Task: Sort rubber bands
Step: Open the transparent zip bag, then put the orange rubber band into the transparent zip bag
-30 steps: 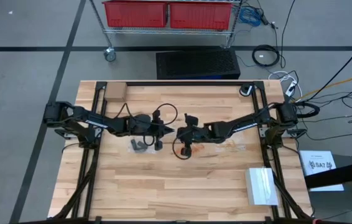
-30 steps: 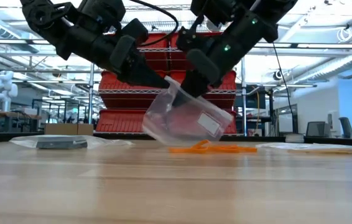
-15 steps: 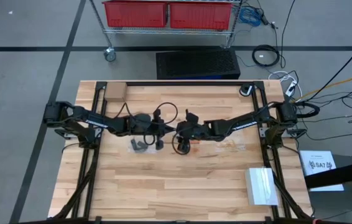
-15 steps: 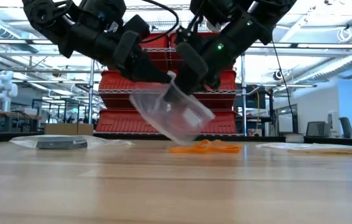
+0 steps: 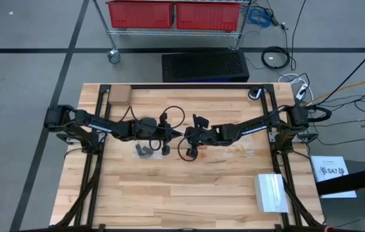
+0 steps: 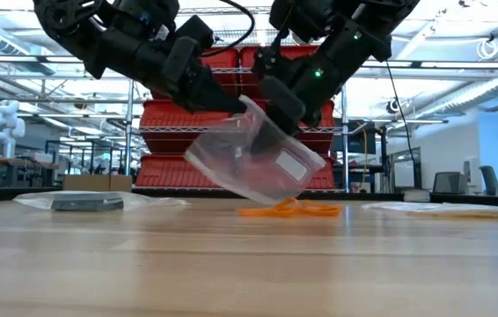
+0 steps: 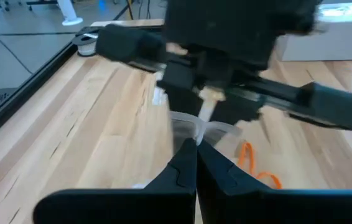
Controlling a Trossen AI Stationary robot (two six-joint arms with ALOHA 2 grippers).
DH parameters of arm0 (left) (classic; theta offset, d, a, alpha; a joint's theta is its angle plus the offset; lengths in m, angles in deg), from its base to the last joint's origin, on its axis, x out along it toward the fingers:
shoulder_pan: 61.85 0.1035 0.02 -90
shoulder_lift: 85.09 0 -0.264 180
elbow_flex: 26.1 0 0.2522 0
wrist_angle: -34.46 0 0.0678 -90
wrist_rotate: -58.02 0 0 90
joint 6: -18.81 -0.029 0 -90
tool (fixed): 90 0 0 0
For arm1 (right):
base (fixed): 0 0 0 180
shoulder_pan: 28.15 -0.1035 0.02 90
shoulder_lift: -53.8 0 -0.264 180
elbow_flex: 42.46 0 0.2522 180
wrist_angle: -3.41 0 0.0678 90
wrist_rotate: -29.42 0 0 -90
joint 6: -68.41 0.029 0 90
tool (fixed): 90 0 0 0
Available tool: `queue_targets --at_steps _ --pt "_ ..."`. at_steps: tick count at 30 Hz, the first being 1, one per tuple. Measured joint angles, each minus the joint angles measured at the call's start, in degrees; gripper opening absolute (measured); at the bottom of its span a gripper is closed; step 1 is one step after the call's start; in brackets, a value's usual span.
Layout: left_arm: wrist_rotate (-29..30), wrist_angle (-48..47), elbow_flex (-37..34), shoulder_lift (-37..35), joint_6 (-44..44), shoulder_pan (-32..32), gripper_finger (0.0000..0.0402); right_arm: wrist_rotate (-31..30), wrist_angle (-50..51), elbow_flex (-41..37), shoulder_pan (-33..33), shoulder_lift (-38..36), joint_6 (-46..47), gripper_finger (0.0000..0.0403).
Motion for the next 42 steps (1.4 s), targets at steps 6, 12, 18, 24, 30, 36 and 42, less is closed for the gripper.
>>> queue_targets --at_steps 6,12,18,24,30,36,42 --pt "0.8 0.5 0.0 -0.2 0.0 -1.4 0.0000 4.6 -6.2 0.0 1.1 1.4 -1.9 0.0001" --pt "1.8 0.8 0.0 -0.2 0.0 -1.4 0.0000 5.6 -7.6 0.0 1.0 1.9 -1.9 0.0000" --pt "2.4 0.5 0.0 -0.5 0.0 -1.4 0.0000 5.4 -5.7 0.0 0.7 1.6 -1.2 0.0037" --pt "4.0 -1.1 0.0 -1.7 -0.5 -1.4 0.0000 5.6 -4.2 0.0 -0.3 0.2 -1.2 0.0121" --pt "7.3 -4.6 0.0 -1.7 -1.6 -1.3 0.0000 5.5 -0.8 0.0 -0.6 -3.7 -1.8 0.0170" --pt "7.9 -6.0 0.0 -1.7 -3.0 -1.2 0.0000 5.4 4.9 0.0 -1.3 -8.9 -3.9 0.0178" --pt "9.3 -8.4 0.0 -1.7 -3.2 -0.7 0.0000 5.2 11.7 0.0 -2.9 -16.2 -6.2 0.0178"
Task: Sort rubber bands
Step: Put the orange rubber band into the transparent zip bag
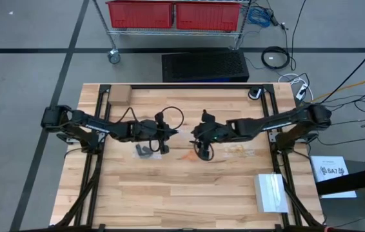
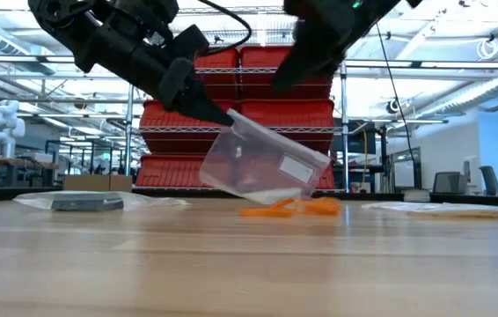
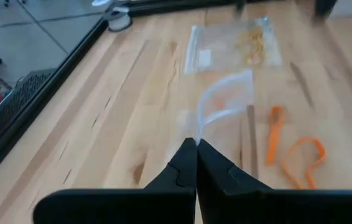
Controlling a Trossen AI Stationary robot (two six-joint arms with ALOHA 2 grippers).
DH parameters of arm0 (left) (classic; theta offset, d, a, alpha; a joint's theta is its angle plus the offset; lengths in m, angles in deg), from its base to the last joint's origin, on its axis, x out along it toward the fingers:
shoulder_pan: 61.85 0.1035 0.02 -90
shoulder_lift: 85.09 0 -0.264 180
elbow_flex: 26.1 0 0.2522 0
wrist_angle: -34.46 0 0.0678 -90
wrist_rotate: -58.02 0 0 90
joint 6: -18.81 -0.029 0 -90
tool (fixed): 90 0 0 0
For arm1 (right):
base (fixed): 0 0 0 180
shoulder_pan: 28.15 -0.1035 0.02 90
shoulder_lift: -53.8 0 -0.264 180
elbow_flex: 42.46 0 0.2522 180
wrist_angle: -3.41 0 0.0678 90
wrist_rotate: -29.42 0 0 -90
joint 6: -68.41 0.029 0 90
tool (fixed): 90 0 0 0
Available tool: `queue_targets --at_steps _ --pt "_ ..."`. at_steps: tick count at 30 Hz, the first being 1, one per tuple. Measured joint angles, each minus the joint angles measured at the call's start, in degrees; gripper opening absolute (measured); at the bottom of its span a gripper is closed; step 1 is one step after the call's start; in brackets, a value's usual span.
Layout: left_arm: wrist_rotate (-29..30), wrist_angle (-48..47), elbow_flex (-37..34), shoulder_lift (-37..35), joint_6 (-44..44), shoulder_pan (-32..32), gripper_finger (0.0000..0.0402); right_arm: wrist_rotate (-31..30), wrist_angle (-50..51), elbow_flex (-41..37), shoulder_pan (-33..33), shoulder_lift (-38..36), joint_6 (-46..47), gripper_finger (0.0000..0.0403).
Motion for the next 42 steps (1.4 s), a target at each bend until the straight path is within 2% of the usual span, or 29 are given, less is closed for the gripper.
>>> queue_targets --at_steps 4,8,13,16,21,28,33,35,37,42 --pt "0.5 -1.7 0.0 -0.3 -0.5 0.2 0.0000 0.2 11.4 0.0 0.2 -1.7 1.5 0.0178" --pt "0.6 -2.4 0.0 -1.1 -1.4 0.2 0.0000 0.5 18.1 -0.1 1.0 1.0 4.4 0.0178" --pt "1.8 -6.1 0.0 -3.8 -1.4 0.2 0.0000 0.8 15.3 -2.7 2.3 5.1 8.0 0.0178" --pt "3.9 -9.8 0.0 -5.8 -1.4 0.2 0.0000 0.3 12.2 -4.7 3.6 7.7 7.9 0.0178" --pt "4.2 -11.9 0.0 -6.8 -1.4 0.2 0.0000 0.2 7.9 -6.8 6.9 11.5 7.7 0.0180" --pt "4.0 -10.7 -2.0 -6.8 -1.4 0.2 0.0000 0.4 6.0 -6.9 10.6 15.9 7.5 0.0221" --pt "3.8 -9.4 -3.3 -6.8 -0.9 0.3 0.0000 3.7 5.0 -6.9 11.2 16.9 6.7 0.0234" --pt "3.8 -9.2 -3.3 -6.8 -0.9 0.3 0.0000 3.7 4.7 -6.9 10.8 16.8 6.7 0.0219" --pt "3.7 -8.7 -3.3 -6.8 -0.9 0.3 0.0000 3.7 4.4 -6.9 10.1 16.8 6.7 0.0186" --pt "3.5 -8.4 -3.3 -6.8 -1.2 0.3 0.0000 4.5 4.2 -6.9 8.8 17.1 6.3 0.0049"
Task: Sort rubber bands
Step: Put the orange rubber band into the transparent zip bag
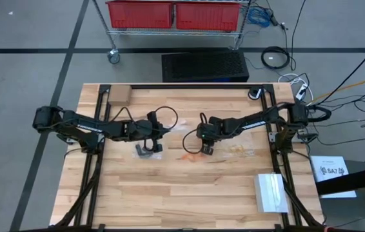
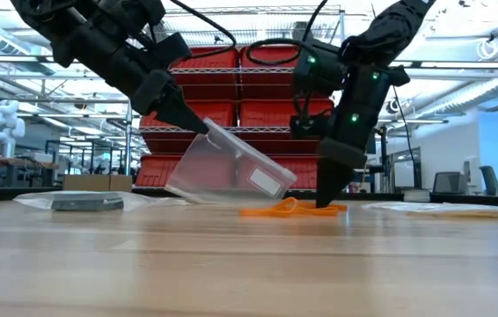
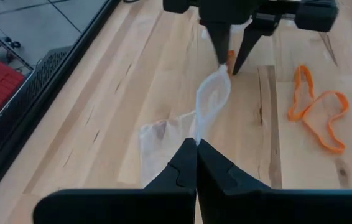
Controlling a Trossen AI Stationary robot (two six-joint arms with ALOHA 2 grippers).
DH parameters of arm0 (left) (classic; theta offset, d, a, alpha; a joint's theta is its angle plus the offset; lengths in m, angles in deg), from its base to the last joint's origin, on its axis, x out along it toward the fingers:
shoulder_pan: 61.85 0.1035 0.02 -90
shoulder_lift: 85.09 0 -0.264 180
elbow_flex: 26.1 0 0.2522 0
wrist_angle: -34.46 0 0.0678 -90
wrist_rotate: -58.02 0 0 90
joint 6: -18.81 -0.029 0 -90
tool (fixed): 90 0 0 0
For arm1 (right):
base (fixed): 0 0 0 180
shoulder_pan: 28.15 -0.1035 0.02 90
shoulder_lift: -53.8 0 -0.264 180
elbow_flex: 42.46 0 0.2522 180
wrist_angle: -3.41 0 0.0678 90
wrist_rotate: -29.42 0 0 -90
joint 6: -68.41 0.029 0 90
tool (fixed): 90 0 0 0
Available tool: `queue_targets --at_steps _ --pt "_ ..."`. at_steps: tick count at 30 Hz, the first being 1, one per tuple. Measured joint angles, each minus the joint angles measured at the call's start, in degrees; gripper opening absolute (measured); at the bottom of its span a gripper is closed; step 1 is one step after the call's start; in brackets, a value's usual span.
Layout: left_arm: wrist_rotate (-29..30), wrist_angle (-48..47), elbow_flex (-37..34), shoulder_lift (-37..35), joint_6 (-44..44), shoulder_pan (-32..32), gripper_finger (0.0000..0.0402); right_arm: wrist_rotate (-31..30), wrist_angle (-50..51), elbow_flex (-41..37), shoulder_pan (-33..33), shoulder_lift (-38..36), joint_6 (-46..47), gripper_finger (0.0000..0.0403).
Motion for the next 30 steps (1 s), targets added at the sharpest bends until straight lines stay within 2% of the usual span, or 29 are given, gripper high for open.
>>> queue_targets --at_steps 2,6,9,17,21,30 --pt "0.0 0.0 0.0 0.0 0.0 0.0 0.0000 -0.1 0.1 0.0 -0.5 0.0 -0.5 0.0014" --pt "0.0 0.0 0.0 0.0 0.0 0.0 0.0000 -0.5 1.5 -0.1 -1.9 -1.2 0.0 0.0010" --pt "0.0 0.0 0.0 0.0 -0.2 0.0 0.0000 1.6 3.4 -0.5 -4.0 -3.9 0.6 0.0003" --pt "-4.3 1.9 0.0 0.0 -0.1 0.0 0.0000 -0.5 -8.9 0.2 -7.9 -10.9 -2.6 0.0001" --pt "-5.9 2.3 0.0 0.0 -0.1 0.0 0.0000 -4.5 -11.1 3.1 -8.0 -10.6 -8.3 0.0001" --pt "-6.2 3.5 0.0 0.0 0.0 0.0 0.0000 -3.5 -12.3 6.7 -5.1 -6.8 -12.5 0.0000"
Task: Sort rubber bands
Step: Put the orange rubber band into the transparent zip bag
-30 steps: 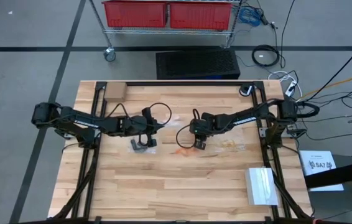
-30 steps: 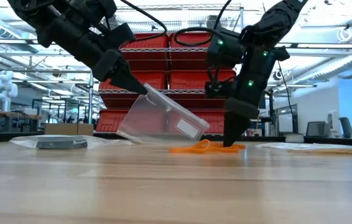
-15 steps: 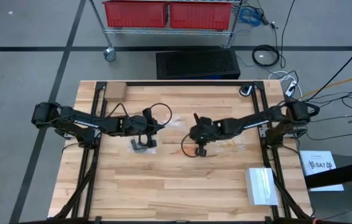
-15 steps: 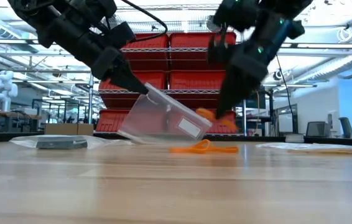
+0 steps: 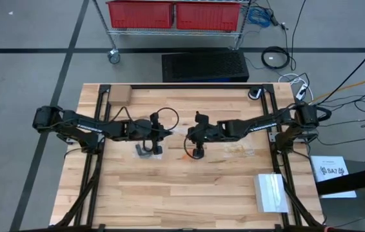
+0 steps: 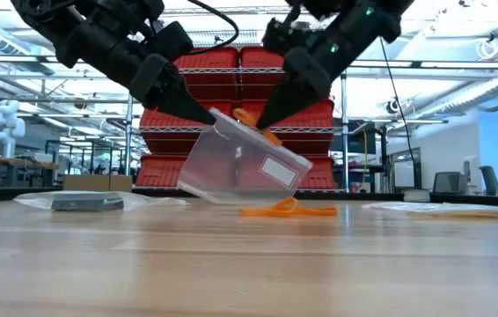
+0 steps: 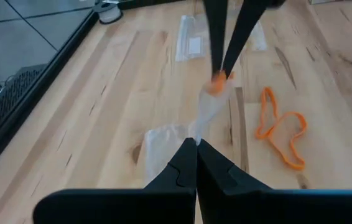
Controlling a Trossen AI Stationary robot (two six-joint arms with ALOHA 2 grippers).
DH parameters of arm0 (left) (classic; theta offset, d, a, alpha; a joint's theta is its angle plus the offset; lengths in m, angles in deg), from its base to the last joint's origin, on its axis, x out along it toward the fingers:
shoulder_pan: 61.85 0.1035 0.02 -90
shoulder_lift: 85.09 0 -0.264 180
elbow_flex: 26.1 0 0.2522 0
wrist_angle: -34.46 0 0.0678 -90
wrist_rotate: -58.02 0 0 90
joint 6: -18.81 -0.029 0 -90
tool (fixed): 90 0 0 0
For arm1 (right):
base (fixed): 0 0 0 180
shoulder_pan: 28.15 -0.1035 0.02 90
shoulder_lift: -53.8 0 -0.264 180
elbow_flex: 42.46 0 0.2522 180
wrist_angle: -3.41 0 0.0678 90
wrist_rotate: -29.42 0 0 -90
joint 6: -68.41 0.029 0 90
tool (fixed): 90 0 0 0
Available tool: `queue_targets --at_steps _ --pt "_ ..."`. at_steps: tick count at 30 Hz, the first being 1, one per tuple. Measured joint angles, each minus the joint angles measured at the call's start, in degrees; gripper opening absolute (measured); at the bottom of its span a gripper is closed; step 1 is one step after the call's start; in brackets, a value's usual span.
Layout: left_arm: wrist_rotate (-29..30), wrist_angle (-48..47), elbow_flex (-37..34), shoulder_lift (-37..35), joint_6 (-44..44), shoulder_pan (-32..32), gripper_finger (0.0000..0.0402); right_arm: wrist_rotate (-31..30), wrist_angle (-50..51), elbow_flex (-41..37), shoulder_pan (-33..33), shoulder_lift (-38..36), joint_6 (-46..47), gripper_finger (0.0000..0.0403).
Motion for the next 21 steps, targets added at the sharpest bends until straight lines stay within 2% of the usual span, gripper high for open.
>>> queue_targets --at_steps 13,16,21 --pt "0.0 1.3 0.0 0.0 1.2 0.0 0.0000 0.7 -2.8 0.3 1.9 2.8 2.5 0.0004" --pt "0.1 2.4 0.0 0.0 1.3 0.0 0.0000 0.7 -3.5 0.3 2.3 2.8 3.6 0.0024" --pt "0.1 3.9 0.0 0.0 1.3 0.0 0.0000 0.7 -3.2 0.3 2.3 2.2 3.6 0.0079"
